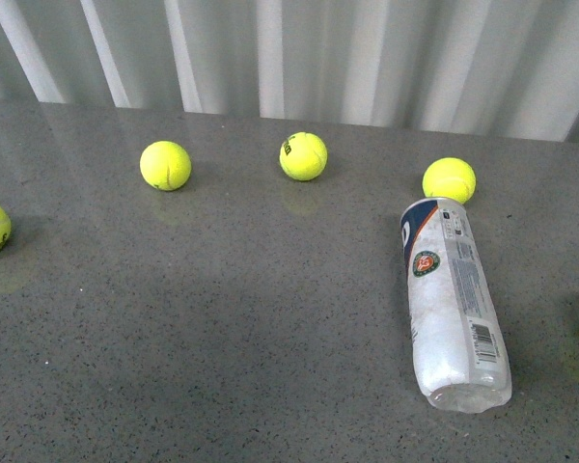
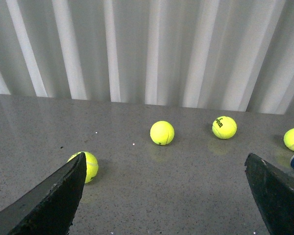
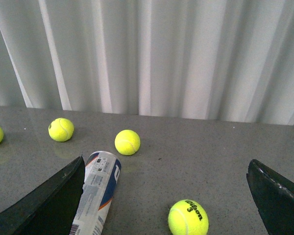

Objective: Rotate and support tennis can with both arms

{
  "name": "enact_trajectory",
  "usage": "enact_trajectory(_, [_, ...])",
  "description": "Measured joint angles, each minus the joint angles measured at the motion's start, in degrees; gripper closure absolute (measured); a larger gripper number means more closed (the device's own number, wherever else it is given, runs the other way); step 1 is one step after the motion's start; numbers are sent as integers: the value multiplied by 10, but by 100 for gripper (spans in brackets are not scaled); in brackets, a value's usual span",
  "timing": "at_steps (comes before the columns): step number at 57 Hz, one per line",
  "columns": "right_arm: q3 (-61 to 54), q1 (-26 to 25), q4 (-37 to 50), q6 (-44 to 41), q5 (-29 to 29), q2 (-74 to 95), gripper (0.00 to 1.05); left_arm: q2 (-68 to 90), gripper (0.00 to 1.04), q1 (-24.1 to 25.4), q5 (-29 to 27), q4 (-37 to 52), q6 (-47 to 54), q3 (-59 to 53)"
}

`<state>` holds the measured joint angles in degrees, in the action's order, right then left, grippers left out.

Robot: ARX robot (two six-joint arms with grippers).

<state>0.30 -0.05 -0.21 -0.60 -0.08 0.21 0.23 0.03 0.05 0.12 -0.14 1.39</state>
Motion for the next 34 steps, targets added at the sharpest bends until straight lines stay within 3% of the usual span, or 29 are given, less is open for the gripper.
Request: enact_trajectory(34, [0,0,0,0,0,0,7,0,7,0,0,0,0,0])
